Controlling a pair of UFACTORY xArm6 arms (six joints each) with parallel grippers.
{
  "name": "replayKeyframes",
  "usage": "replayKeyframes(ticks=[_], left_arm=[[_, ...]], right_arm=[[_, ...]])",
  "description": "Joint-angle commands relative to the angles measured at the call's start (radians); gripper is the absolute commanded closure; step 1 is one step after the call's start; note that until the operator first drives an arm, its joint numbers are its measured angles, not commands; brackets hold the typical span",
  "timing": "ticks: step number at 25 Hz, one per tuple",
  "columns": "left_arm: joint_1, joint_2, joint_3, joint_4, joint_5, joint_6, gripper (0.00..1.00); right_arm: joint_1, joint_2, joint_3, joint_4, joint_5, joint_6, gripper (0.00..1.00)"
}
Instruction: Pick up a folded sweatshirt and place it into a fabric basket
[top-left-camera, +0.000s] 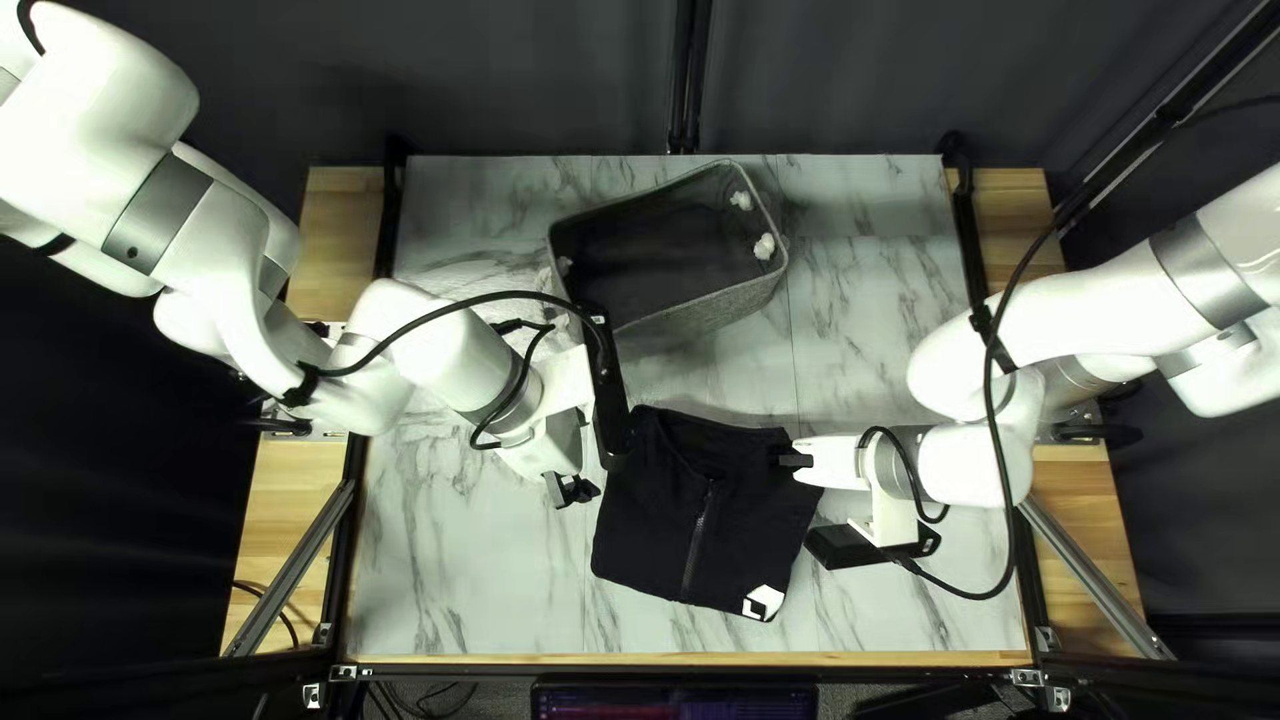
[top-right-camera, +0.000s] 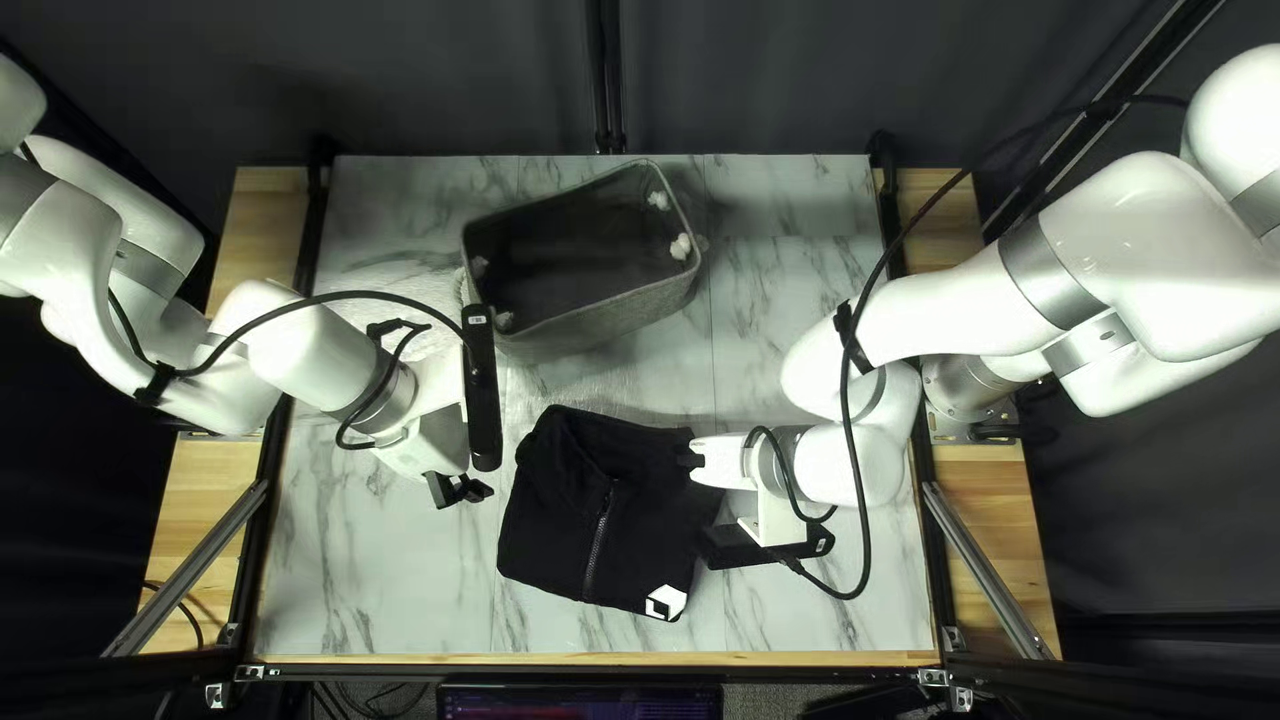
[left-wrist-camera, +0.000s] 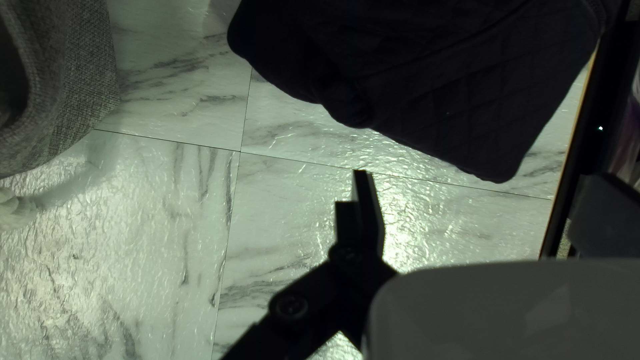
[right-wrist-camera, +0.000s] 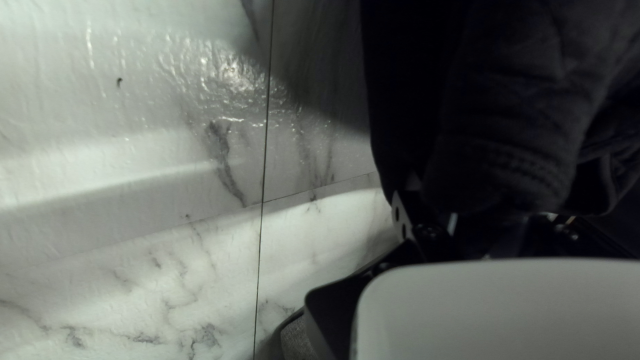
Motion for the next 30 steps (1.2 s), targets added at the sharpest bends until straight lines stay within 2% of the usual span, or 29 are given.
replayKeyframes(ticks=[1,3,7,9,13,19,25,30], left_arm=[[0.020,0.047,-0.025,-0.009,-0.018,0.000,0.00],[0.024,0.046,-0.012,0.001,-0.032,-0.025,0.00],[0.053,0.060,0.046,0.000,-0.127,-0.042,0.00],[0.065,0.070,0.060,0.038,-0.161,-0.102,0.00],[0.083,0.121,0.048,0.048,-0.195,-0.146,0.00],[0.116,0.207,0.013,0.004,-0.221,-0.093,0.00],[0.124,0.275,-0.010,0.041,-0.234,-0.109,0.00],[0.116,0.329,-0.029,-0.002,-0.257,-0.054,0.00]], right_arm=[[-0.004,0.011,-0.008,-0.001,-0.004,-0.002,1.00],[-0.007,0.014,-0.009,-0.004,-0.007,-0.001,1.00],[-0.007,0.012,-0.007,-0.005,-0.007,-0.003,1.00],[-0.006,0.017,-0.012,-0.006,-0.007,-0.002,1.00],[-0.005,0.020,-0.013,-0.006,-0.006,-0.003,1.00],[-0.009,0.028,-0.015,-0.016,-0.012,0.004,1.00],[-0.011,0.022,-0.010,-0.019,-0.013,0.004,1.00],[-0.015,0.019,-0.005,-0.028,-0.019,0.008,1.00]])
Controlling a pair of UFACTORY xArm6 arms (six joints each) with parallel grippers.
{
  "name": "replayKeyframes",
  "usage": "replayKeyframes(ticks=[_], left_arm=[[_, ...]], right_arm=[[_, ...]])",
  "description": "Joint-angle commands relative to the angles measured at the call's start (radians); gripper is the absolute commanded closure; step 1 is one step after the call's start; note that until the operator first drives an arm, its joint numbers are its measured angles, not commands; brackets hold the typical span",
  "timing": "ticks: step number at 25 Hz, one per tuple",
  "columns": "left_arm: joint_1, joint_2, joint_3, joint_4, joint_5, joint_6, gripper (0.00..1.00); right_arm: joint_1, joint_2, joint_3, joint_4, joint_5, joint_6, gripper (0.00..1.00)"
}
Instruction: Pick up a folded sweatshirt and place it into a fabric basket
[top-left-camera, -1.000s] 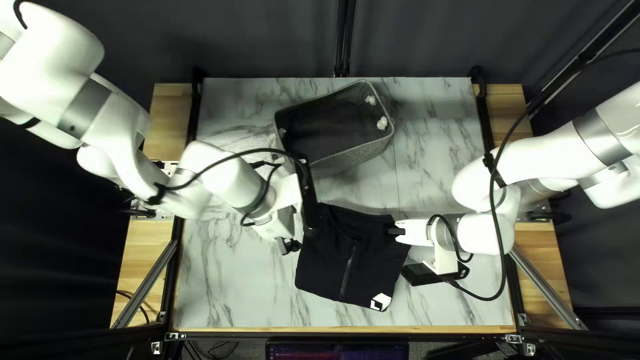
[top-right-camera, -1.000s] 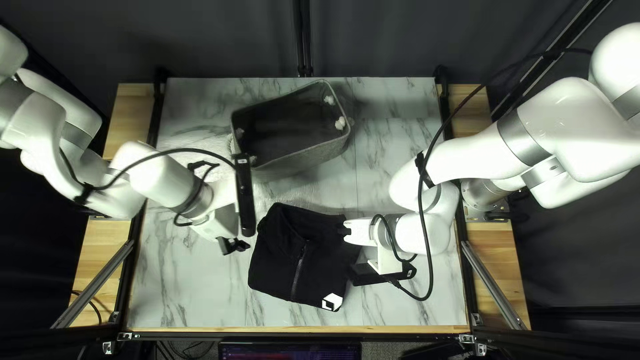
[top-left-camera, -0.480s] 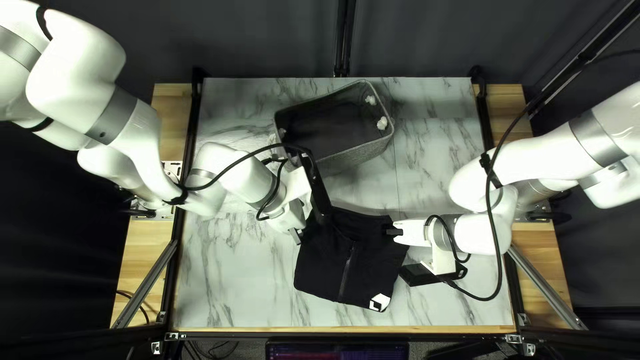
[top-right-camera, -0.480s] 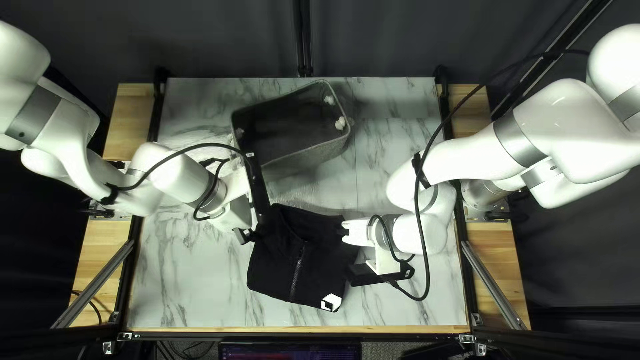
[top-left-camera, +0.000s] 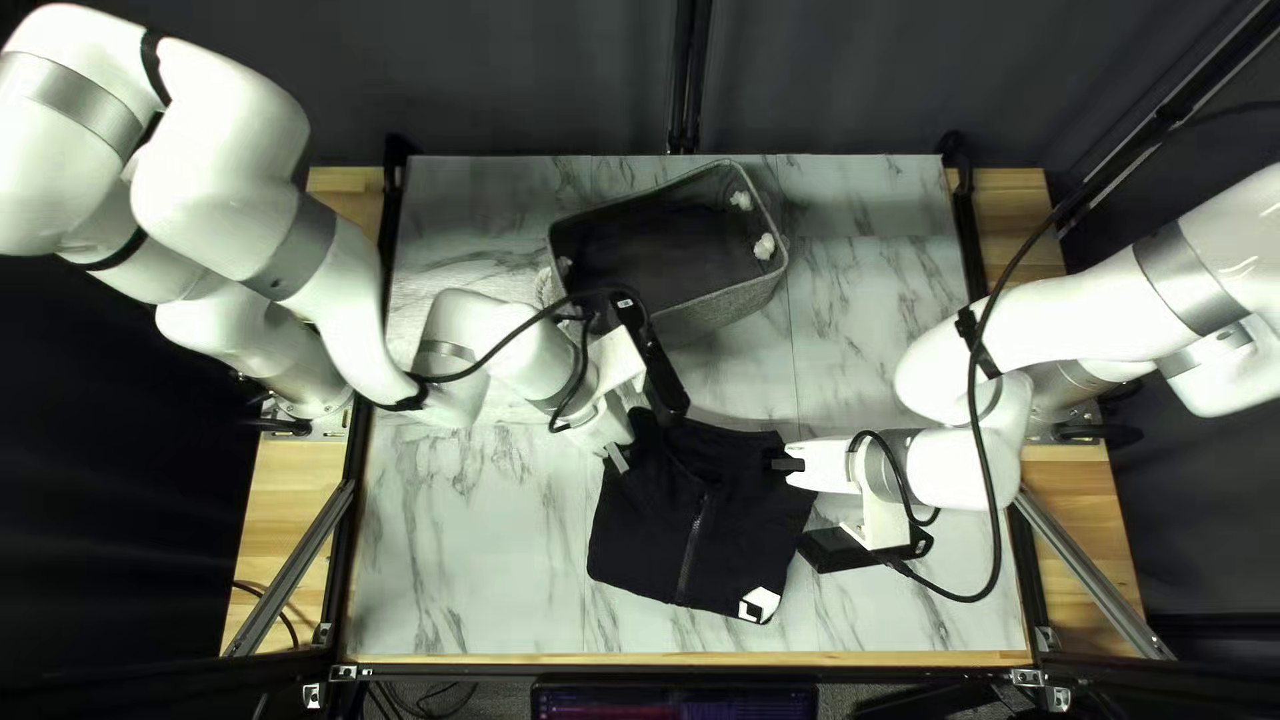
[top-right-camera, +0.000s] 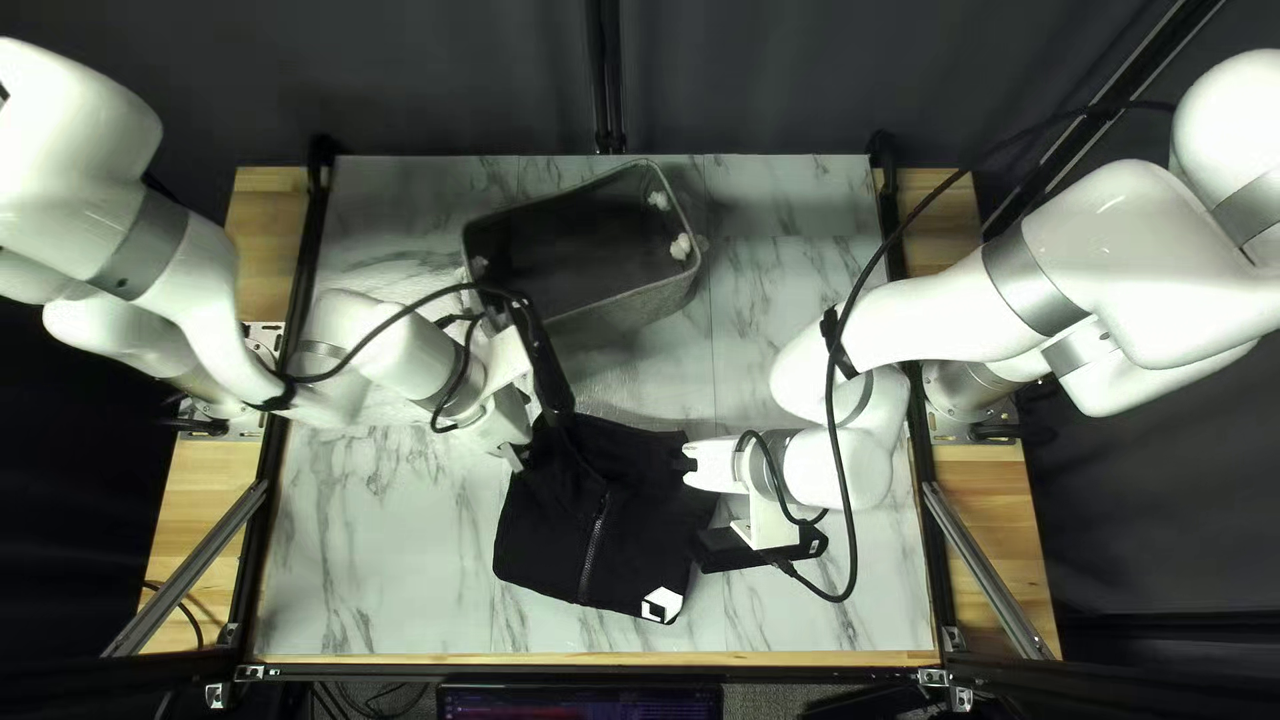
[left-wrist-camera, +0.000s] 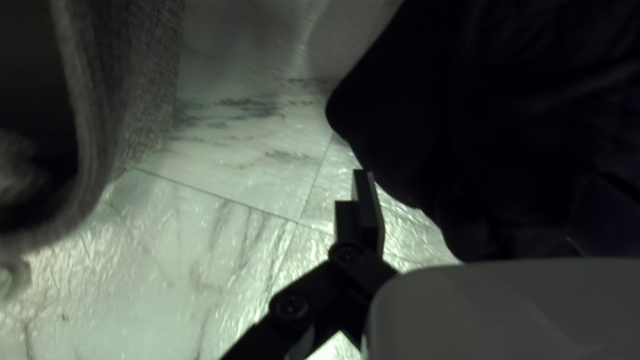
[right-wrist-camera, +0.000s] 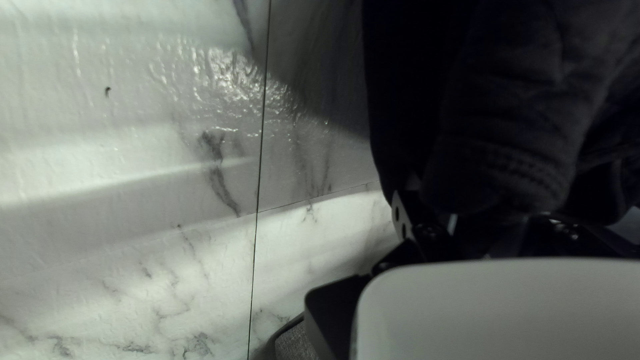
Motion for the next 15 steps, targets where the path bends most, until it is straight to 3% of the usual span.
replayKeyframes(ticks=[1,9,15], left_arm=[[-0.005,0.034,-0.007,-0.064,-0.024,0.072,0.00],[-0.019,0.063,-0.007,-0.264,-0.049,0.270,0.00],[-0.026,0.068,-0.006,-0.342,-0.054,0.347,0.00]], right_arm=[[-0.001,-0.004,0.004,-0.004,-0.001,0.002,1.00],[-0.003,0.014,-0.008,-0.002,-0.006,-0.003,1.00],[-0.003,0.013,-0.007,-0.003,-0.007,-0.004,1.00]])
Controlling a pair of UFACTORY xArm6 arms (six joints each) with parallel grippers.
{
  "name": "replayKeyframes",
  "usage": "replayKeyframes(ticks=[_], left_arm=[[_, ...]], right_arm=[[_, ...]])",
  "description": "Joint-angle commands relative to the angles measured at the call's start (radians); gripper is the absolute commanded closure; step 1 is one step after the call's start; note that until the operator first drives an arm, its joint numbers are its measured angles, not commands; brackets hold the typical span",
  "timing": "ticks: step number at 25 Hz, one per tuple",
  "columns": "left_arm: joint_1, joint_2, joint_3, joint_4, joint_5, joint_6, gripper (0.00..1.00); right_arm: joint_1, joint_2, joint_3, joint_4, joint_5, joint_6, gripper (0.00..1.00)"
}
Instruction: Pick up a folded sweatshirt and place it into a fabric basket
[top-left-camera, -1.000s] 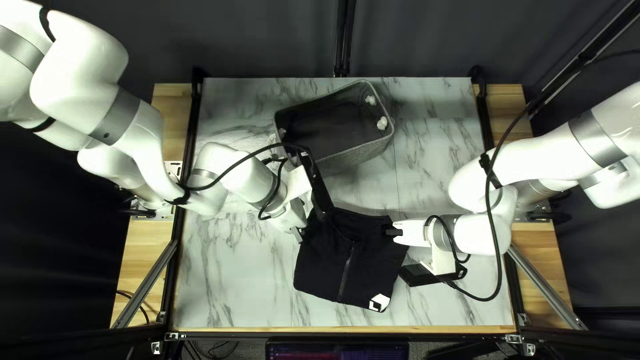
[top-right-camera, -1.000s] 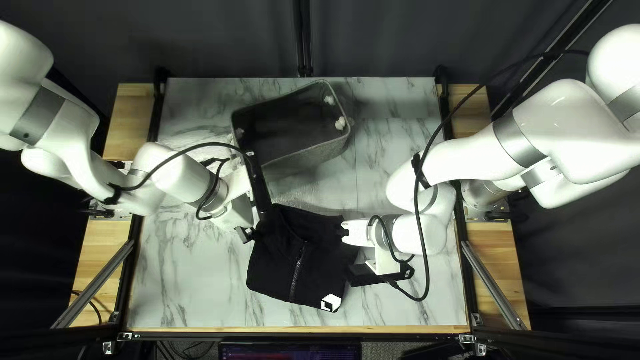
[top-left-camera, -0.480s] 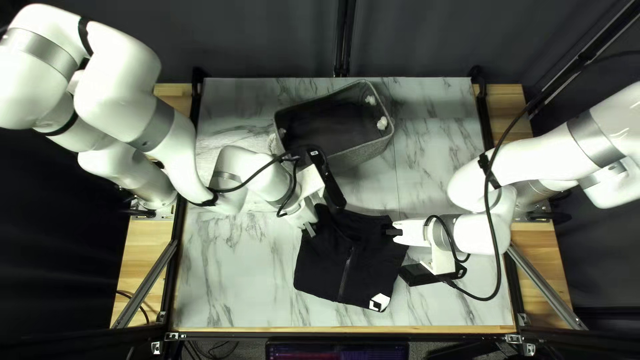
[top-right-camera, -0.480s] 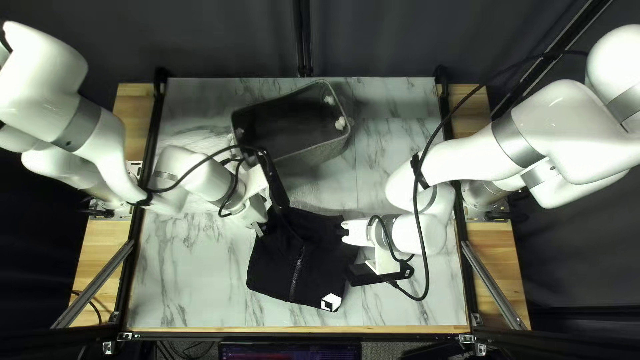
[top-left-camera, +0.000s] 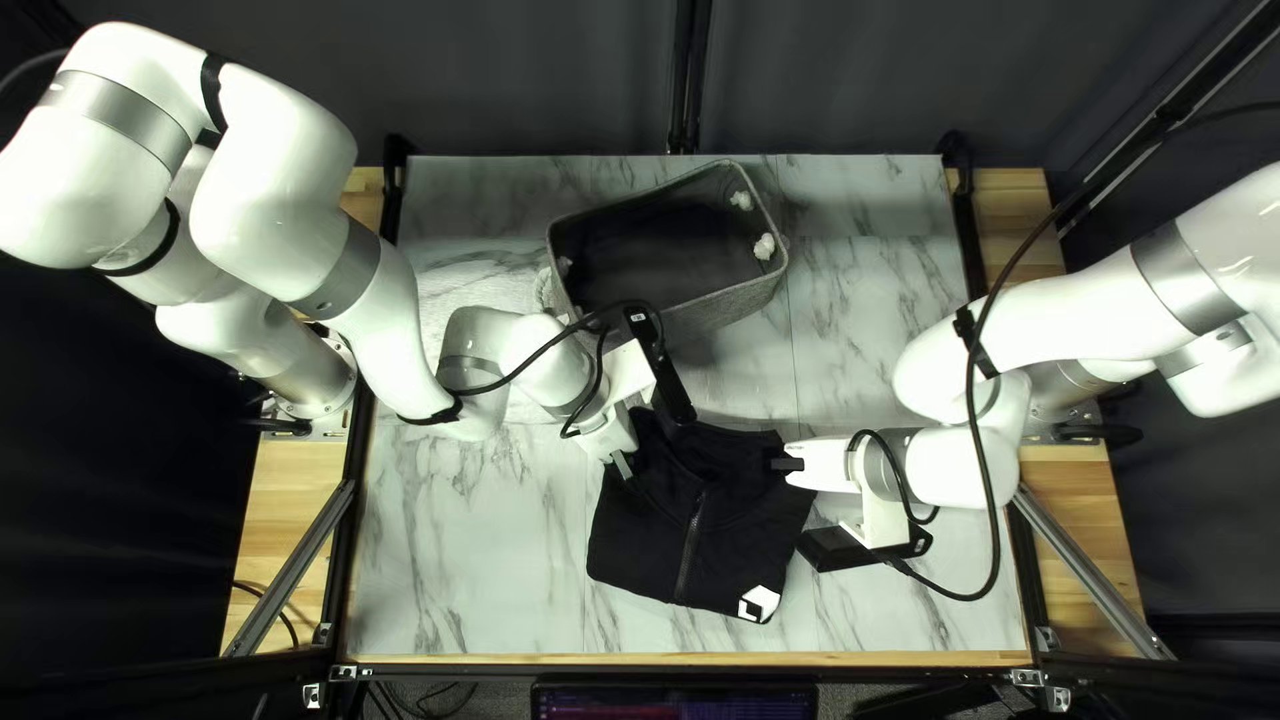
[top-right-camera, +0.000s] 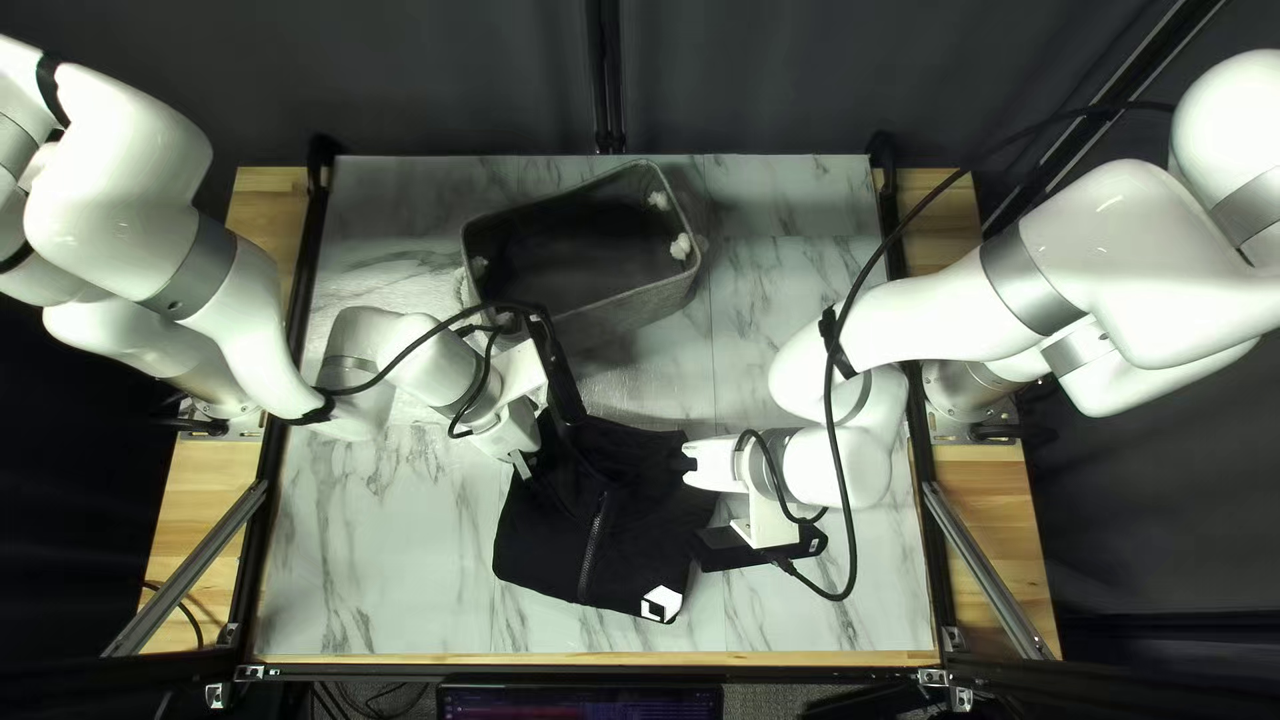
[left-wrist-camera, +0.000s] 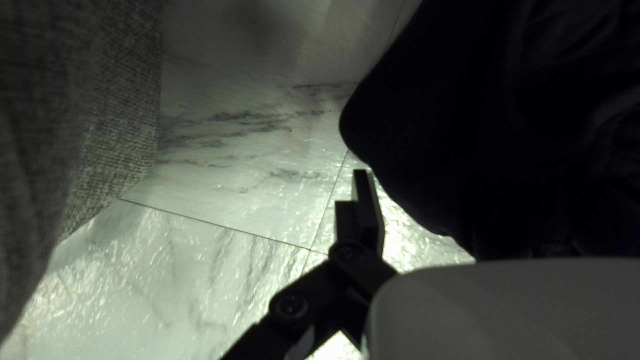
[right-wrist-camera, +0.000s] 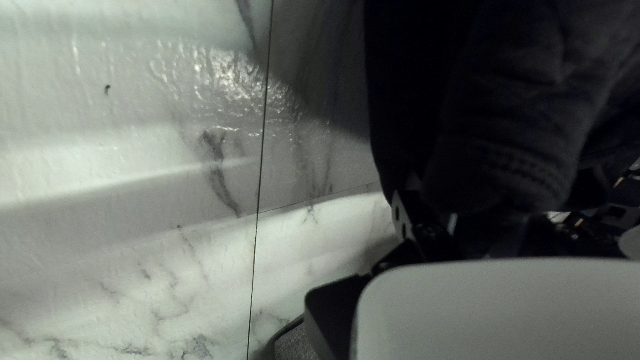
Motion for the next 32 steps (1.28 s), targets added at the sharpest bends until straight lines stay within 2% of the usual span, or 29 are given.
replayKeyframes(ticks=[1,7,12,16,17,18,19,20,21,27,32], left_arm=[[-0.006,0.001,0.000,-0.050,-0.003,0.047,0.00],[-0.012,0.038,-0.038,-0.122,0.008,0.124,0.00],[-0.014,0.045,-0.044,-0.162,0.008,0.166,0.00],[-0.019,0.049,-0.047,-0.229,0.013,0.230,0.00],[-0.019,0.048,-0.047,-0.244,0.017,0.246,0.08],[-0.019,0.048,-0.050,-0.261,0.024,0.267,0.31],[-0.018,0.048,-0.054,-0.271,0.032,0.280,0.70],[-0.017,0.049,-0.058,-0.276,0.037,0.287,0.96],[-0.016,0.052,-0.065,-0.276,0.047,0.292,1.00],[-0.015,0.040,-0.081,-0.205,0.082,0.242,1.00],[-0.037,-0.003,-0.053,-0.177,0.083,0.211,1.00]], right_arm=[[0.000,-0.001,0.001,-0.002,-0.001,0.000,1.00],[0.001,0.001,-0.001,-0.001,0.002,0.001,1.00],[0.000,0.005,-0.003,-0.002,0.001,0.001,1.00],[-0.001,0.008,-0.005,-0.002,-0.001,0.000,1.00],[0.000,0.008,-0.005,-0.001,-0.001,-0.001,1.00],[0.000,0.008,-0.005,-0.001,-0.001,-0.001,1.00],[0.000,0.009,-0.006,-0.002,-0.001,0.000,1.00],[-0.001,0.010,-0.006,-0.003,-0.002,0.000,1.00],[-0.002,0.011,-0.006,-0.005,-0.004,0.002,1.00],[-0.010,0.007,0.001,-0.019,-0.011,0.011,1.00],[-0.016,-0.002,0.009,-0.023,-0.011,0.014,1.00]])
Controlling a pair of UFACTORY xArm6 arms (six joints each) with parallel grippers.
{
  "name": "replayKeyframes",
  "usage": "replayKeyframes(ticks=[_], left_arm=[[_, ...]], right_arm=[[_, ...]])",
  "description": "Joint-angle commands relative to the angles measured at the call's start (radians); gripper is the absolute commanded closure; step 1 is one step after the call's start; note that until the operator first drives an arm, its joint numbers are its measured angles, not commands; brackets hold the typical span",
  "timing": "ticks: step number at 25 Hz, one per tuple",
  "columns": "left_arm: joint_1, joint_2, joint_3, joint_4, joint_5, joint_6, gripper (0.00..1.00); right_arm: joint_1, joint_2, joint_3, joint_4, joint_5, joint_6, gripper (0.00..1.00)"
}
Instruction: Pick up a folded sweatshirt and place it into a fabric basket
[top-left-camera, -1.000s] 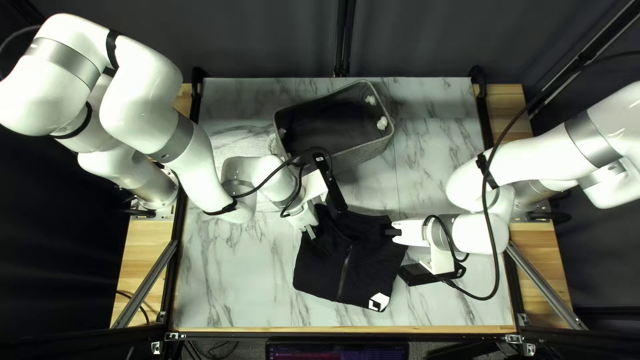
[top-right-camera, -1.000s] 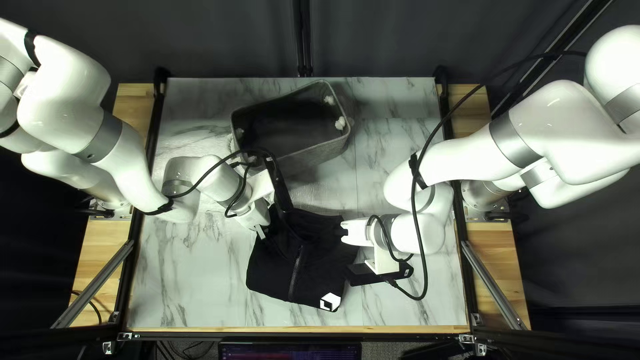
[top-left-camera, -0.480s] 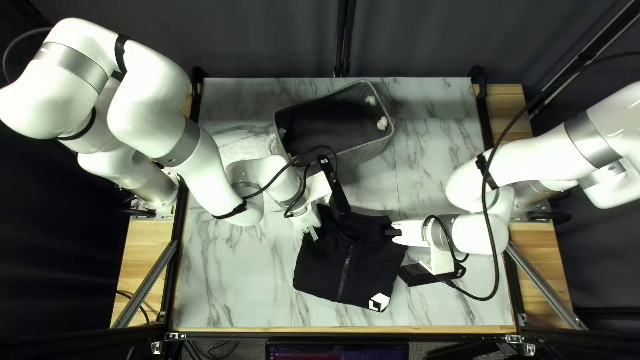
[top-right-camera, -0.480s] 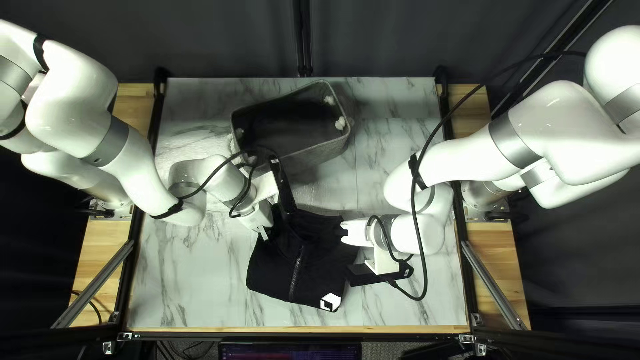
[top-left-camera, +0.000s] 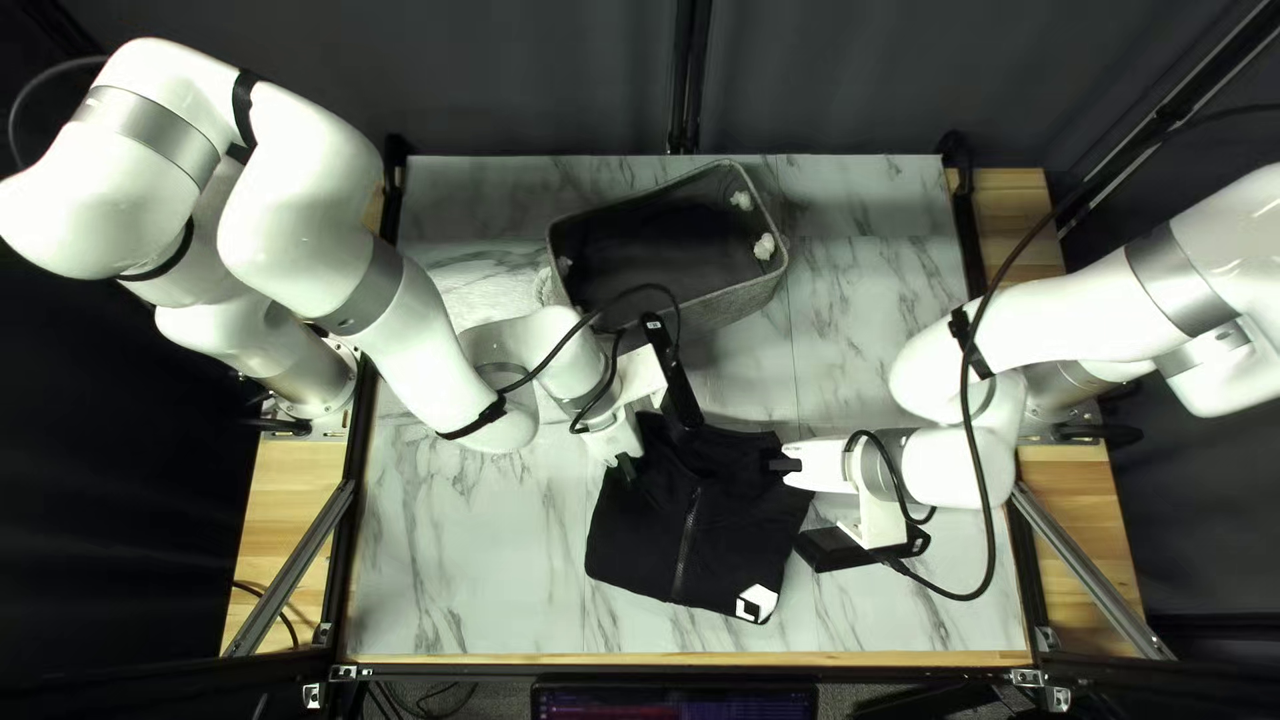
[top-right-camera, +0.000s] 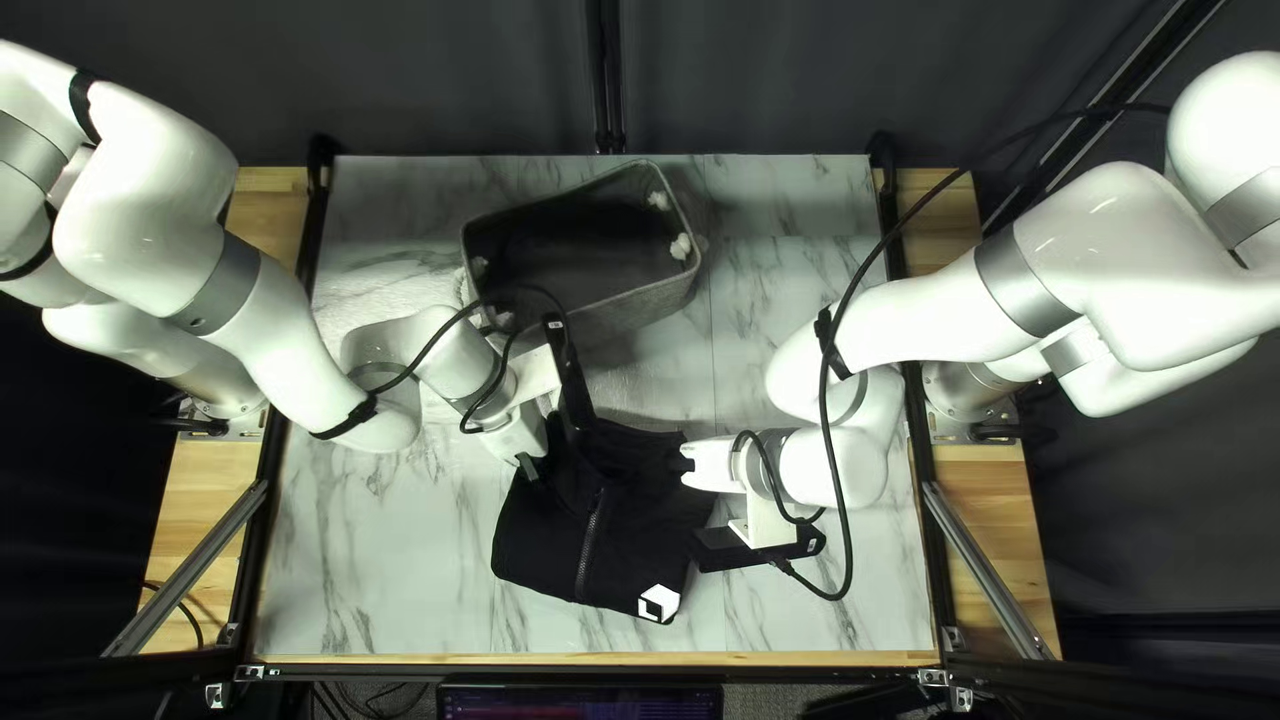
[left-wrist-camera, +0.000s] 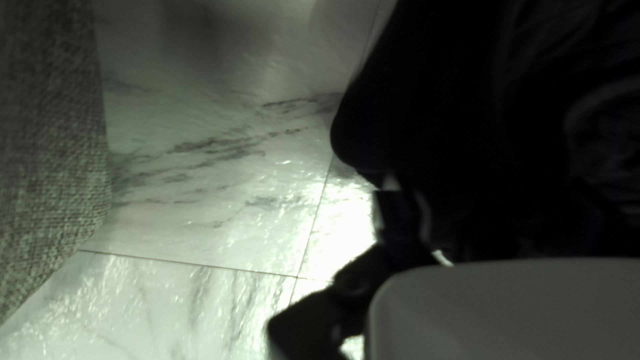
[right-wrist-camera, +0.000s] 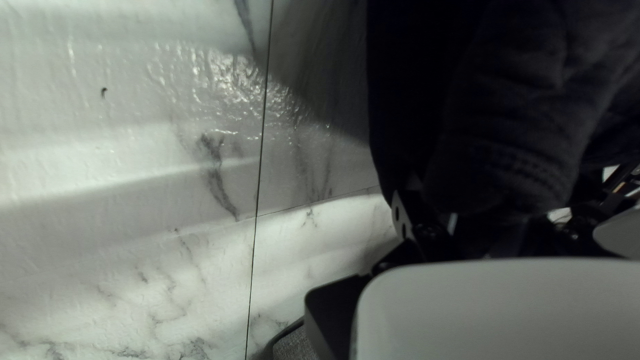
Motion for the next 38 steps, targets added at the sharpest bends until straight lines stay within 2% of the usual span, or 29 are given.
replayKeyframes(ticks=[1,3,9,12,20,29,34,38], left_arm=[[-0.025,-0.051,0.031,0.033,-0.001,-0.039,1.00],[-0.036,-0.088,0.050,0.063,0.002,-0.074,1.00],[-0.049,-0.242,0.086,0.247,0.066,-0.243,1.00],[-0.046,-0.270,0.082,0.282,0.091,-0.267,1.00],[0.006,-0.348,0.076,0.275,0.173,-0.206,1.00],[0.055,-0.488,0.099,0.278,0.265,-0.171,1.00],[0.112,-0.550,0.095,0.266,0.327,-0.119,1.00],[0.149,-0.587,0.082,0.265,0.383,-0.091,1.00]], right_arm=[[-0.004,-0.014,0.009,0.004,0.002,-0.004,1.00],[-0.003,-0.024,0.012,0.014,0.009,-0.010,1.00],[0.014,-0.068,0.000,0.111,0.066,-0.084,1.00],[0.023,-0.100,-0.016,0.179,0.112,-0.152,1.00],[-0.005,-0.180,-0.050,0.253,0.187,-0.306,1.00],[-0.036,-0.284,-0.040,0.286,0.247,-0.413,1.00],[-0.102,-0.338,-0.025,0.296,0.239,-0.487,1.00],[-0.144,-0.383,-0.046,0.340,0.266,-0.582,1.00]])
